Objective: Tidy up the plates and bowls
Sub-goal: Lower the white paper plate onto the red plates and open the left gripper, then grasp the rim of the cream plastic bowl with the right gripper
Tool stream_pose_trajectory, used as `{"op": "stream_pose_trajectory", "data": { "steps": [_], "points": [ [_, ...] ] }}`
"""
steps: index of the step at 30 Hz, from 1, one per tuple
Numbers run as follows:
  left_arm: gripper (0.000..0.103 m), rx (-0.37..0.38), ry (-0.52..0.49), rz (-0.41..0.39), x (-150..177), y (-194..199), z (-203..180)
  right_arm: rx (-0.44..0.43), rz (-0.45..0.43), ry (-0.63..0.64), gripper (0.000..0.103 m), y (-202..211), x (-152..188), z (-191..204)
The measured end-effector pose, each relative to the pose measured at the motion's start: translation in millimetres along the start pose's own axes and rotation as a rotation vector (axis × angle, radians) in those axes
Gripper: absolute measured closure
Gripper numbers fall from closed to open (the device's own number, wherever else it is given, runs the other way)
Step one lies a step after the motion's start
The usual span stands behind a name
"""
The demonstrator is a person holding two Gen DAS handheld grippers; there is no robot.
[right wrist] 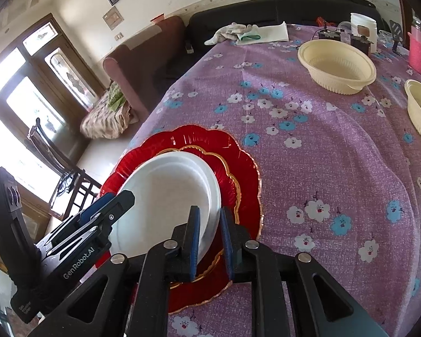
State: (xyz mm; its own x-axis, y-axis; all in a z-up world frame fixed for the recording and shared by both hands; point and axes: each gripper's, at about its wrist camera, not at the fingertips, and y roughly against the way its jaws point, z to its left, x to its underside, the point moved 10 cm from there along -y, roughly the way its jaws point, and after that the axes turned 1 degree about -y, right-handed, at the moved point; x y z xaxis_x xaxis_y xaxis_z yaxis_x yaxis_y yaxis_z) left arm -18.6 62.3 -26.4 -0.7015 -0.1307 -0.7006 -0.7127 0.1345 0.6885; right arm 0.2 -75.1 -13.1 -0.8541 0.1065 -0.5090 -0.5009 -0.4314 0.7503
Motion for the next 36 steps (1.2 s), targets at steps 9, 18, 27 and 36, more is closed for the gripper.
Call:
{"op": "stream_pose_trajectory", "data": {
  "steps": [9, 18, 27, 36],
  "points": [
    [0.054, 0.020, -0.026, -0.086, -8.6, 38.9, -20.4, -0.040, -0.098, -0.060, 0.082, 47.8, -3.3, -22.5],
    [0.043, 0.135, -0.225, -0.159, 11.1, 77.7, -117.2, -0.011, -0.193, -0.230, 0.072, 98.3, 1.9, -100.5],
    [0.042, 0.264, -0.458, 0.021, 81.6, 30.3, -227.0, 0.064, -0.261, -0.389, 0.073, 135.2, 9.5, -194.7],
    [0.042, 0.247, -0.527, 0.128, 70.2, -38.9, -277.0, 0.199, -0.323, -0.498, 0.072, 169.0, -23.2, -289.1]
  ]
}}
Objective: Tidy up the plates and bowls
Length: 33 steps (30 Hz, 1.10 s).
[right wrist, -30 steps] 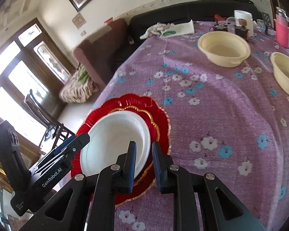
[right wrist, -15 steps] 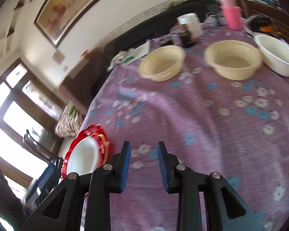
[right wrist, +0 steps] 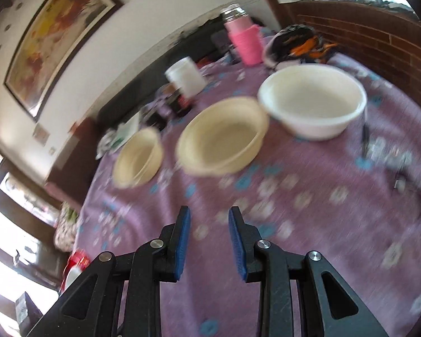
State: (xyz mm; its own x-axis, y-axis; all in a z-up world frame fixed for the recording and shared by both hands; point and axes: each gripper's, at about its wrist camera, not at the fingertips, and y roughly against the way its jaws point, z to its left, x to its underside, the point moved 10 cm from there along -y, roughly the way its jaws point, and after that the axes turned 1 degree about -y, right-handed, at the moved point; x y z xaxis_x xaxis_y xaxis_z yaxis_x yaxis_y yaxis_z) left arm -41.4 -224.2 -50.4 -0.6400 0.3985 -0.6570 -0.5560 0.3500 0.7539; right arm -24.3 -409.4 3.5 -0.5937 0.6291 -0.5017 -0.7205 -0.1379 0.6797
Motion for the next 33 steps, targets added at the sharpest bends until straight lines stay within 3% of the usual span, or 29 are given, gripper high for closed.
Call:
{"op": "stream_pose_trajectory", "data": {
  "steps": [7, 14, 15, 16, 18, 24, 33],
  "points": [
    [0.042, 0.051, 0.124, 0.027, -3.9, -24.4, 17.2, 0.056, 0.034, -0.086, 0.072, -41.7, -46.2, -37.2],
    [0.042, 0.073, 0.129, 0.021, -5.4, -25.4, 16.0, 0.079, 0.063, -0.126, 0.072, -75.0, -59.6, -50.9],
    [0.042, 0.076, 0.135, 0.021, -5.2, -25.3, 16.6, 0.077, 0.069, -0.132, 0.074, -75.9, -58.0, -50.2],
    [0.042, 0.078, 0.139, 0.021, -5.2, -25.0, 17.4, 0.073, 0.076, -0.140, 0.082, -76.5, -55.7, -51.1],
    [0.042, 0.084, 0.147, 0.020, -5.4, -24.9, 18.0, 0.068, 0.073, -0.138, 0.085, -73.7, -52.7, -50.3],
    [0.042, 0.085, 0.158, 0.009, -7.2, -23.3, 19.9, -0.033, 0.070, -0.195, 0.090, -37.2, -20.7, -34.0],
    [0.042, 0.093, 0.215, -0.018, -9.2, -17.7, 31.5, -0.176, 0.167, -0.179, 0.090, 29.3, 68.8, -7.4]
  ]
}}
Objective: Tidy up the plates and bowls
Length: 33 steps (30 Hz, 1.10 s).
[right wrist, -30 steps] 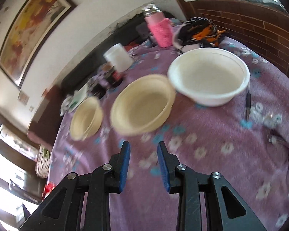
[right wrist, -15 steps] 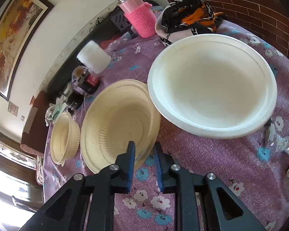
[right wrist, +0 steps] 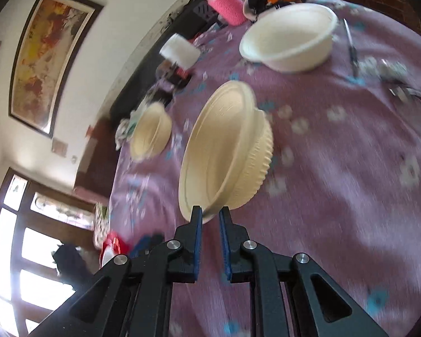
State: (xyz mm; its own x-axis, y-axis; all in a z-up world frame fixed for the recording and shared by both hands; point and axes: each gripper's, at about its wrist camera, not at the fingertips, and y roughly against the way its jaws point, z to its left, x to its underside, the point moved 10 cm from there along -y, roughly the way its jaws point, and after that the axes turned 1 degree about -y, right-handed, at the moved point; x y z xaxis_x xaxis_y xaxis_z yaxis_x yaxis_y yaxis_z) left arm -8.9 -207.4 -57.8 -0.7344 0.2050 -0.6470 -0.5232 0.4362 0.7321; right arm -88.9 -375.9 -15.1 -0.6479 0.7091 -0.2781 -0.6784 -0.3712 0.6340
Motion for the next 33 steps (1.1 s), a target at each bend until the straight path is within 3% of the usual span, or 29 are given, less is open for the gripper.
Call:
{"op": "stream_pose_trajectory", "data": {
  "steps": [3, 7, 8, 10, 19, 27, 28, 30, 31, 33],
  "points": [
    [0.042, -0.004, -0.009, -0.008, -0.3, 1.3, -1.3, 0.024, -0.016, 0.021, 0.088, 18.1, 6.9, -11.2],
    [0.042, -0.014, -0.032, 0.001, 1.4, 0.5, -4.2, 0.130, -0.106, 0.033, 0.084, 44.3, -5.2, -42.5],
    [0.042, -0.023, -0.039, 0.002, 1.7, 1.2, -4.9, 0.126, -0.113, 0.021, 0.076, 47.7, -7.5, -47.2],
    [0.042, -0.027, -0.047, 0.011, 2.5, 4.4, -7.1, 0.121, -0.139, -0.010, 0.072, 56.7, -11.2, -57.1],
    [0.042, 0.073, -0.070, 0.085, -19.9, 11.2, -51.9, 0.076, -0.151, -0.044, 0.066, 59.5, -18.4, -64.6],
    [0.042, 0.106, -0.121, 0.181, -36.3, -34.3, -90.3, 0.074, -0.122, -0.051, 0.066, 37.6, -25.1, -71.1],
    [0.044, 0.113, -0.126, 0.192, -37.2, -40.7, -94.4, 0.077, -0.120, -0.044, 0.066, 35.5, -25.6, -71.0],
    [0.058, 0.097, -0.128, 0.204, -36.9, -50.8, -95.6, 0.079, -0.113, -0.033, 0.066, 30.2, -27.1, -69.7],
    [0.074, 0.094, -0.126, 0.219, -34.7, -56.2, -96.4, 0.080, -0.109, -0.024, 0.066, 27.2, -27.7, -68.5],
    [0.085, 0.137, -0.113, 0.256, -28.0, -62.2, -102.8, 0.098, -0.102, 0.002, 0.072, 21.3, -28.3, -67.4]
  ]
}}
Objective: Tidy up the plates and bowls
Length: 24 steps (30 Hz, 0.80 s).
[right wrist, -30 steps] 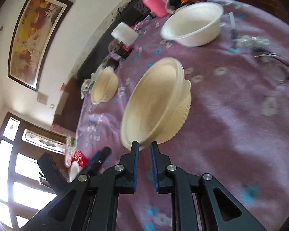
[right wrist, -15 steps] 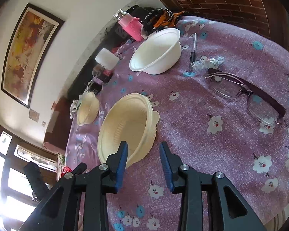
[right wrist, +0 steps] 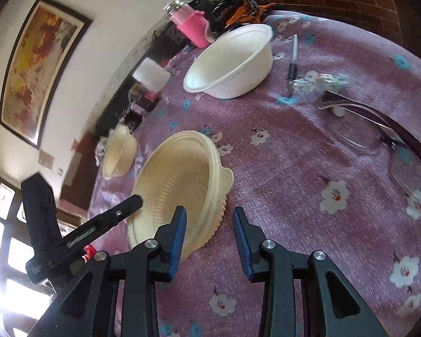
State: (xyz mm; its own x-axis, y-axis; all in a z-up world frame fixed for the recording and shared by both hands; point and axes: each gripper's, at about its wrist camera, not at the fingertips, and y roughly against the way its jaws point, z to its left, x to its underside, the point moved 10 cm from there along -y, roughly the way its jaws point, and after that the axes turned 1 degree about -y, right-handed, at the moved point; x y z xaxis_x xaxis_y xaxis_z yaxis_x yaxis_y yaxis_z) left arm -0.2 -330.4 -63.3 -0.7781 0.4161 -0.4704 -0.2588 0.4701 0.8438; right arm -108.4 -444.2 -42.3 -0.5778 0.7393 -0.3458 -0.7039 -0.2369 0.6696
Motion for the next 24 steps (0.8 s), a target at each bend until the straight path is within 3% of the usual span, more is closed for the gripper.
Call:
{"op": "stream_pose_trajectory", "data": {
  "steps": [2, 5, 8, 14, 18, 21, 22, 24],
  "points": [
    [0.091, -0.016, -0.025, -0.017, 4.7, 6.4, -4.5, -0.008, -0.004, 0.015, 0.086, -1.8, 0.5, 4.3],
    [0.090, -0.057, -0.043, -0.069, 12.3, 29.4, -3.1, 0.007, -0.011, 0.065, 0.087, 4.1, 5.2, 15.7],
    [0.090, -0.050, -0.014, -0.072, 27.0, 53.5, 8.1, -0.018, 0.003, 0.112, 0.087, 11.2, 16.1, 33.7],
    [0.089, -0.081, 0.043, -0.086, 85.0, 108.9, 49.1, -0.108, 0.134, 0.249, 0.087, 14.5, 65.7, 81.2],
    [0.086, -0.115, 0.085, -0.085, 117.7, 119.5, 70.5, -0.128, 0.207, 0.319, 0.087, 2.7, 97.4, 102.8],
    [0.084, -0.124, 0.120, -0.069, 128.8, 109.7, 82.7, -0.088, 0.210, 0.344, 0.086, -12.4, 106.4, 106.1],
    [0.082, -0.127, 0.124, -0.071, 129.6, 106.5, 84.7, -0.059, 0.185, 0.356, 0.086, -15.7, 105.4, 104.9],
    [0.063, -0.179, 0.113, -0.103, 128.9, 105.2, 89.4, -0.013, 0.131, 0.377, 0.083, -16.0, 99.5, 99.7]
  ]
}}
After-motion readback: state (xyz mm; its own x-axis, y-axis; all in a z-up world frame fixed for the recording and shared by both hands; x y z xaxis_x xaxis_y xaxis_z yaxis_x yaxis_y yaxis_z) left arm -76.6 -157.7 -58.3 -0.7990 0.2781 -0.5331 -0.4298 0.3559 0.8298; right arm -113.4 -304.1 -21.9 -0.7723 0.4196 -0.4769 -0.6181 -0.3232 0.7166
